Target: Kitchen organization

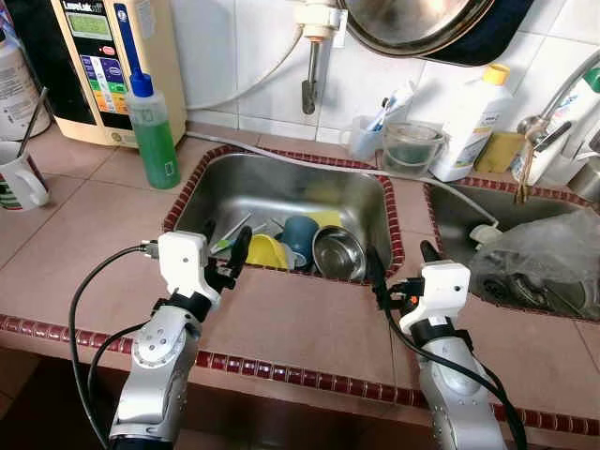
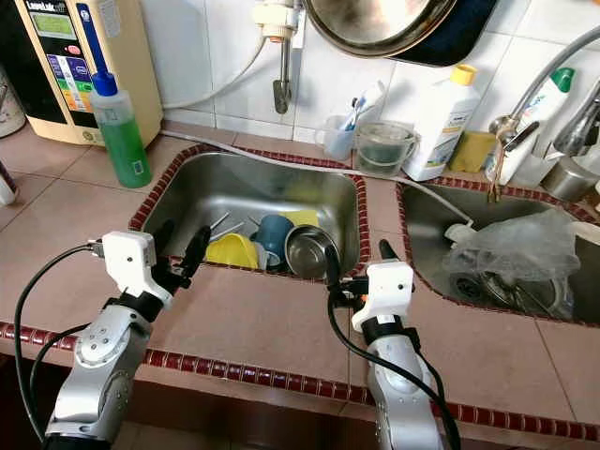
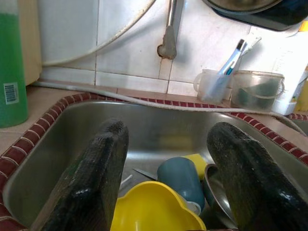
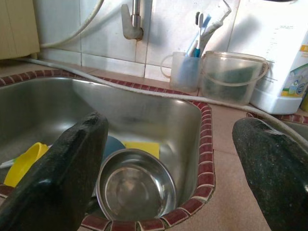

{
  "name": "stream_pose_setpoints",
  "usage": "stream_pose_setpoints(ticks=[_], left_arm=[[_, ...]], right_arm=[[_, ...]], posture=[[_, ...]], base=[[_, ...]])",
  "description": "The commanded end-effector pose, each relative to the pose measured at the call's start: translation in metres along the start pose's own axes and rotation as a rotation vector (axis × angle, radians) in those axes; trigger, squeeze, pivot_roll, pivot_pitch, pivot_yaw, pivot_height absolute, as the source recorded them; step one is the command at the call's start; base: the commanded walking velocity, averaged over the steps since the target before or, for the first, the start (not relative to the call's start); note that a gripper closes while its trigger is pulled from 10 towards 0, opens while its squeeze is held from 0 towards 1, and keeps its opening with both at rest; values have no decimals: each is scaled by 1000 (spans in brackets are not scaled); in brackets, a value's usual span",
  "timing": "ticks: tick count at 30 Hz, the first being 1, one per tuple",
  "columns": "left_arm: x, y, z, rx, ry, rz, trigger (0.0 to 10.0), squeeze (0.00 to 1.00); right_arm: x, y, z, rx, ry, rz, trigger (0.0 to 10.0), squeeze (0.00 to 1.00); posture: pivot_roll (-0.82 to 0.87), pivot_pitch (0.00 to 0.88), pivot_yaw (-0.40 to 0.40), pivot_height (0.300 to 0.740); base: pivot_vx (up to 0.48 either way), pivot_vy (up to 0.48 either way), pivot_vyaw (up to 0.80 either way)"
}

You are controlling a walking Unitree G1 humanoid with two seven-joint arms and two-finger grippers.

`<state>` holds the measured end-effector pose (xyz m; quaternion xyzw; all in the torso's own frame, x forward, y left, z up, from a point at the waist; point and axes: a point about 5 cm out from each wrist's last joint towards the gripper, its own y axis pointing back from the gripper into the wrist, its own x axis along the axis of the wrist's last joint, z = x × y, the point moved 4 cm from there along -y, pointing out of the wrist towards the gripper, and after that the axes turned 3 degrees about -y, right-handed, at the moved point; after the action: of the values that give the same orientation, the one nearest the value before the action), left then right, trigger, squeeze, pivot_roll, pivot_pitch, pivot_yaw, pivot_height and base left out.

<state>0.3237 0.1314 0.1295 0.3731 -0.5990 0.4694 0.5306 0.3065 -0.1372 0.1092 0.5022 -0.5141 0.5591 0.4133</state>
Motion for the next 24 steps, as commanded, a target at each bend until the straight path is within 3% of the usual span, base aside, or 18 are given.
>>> stream_pose_setpoints(ticks=[1, 6, 18, 24], left_arm=[[-8, 2, 4, -24, -6, -18, 10000, 0], [-23, 6, 4, -23, 2, -52, 10000, 0], [-17, -3, 9, -29, 18, -16, 10000, 0], [-14, -4, 7, -35, -3, 0, 10000, 0]], right_arm=[[-5, 2, 3, -7, -6, -5, 10000, 0], [-22, 7, 4, -11, 2, -43, 10000, 0], [-24, 4, 1, -7, -7, -27, 10000, 0], [-25, 5, 3, -9, 0, -26, 10000, 0]], posture=[[71, 0, -50, 740], [72, 0, -52, 740], [64, 0, -51, 740], [64, 0, -51, 740]], base=[[-240, 0, 0], [-264, 0, 0], [-250, 0, 0], [0, 0, 0]])
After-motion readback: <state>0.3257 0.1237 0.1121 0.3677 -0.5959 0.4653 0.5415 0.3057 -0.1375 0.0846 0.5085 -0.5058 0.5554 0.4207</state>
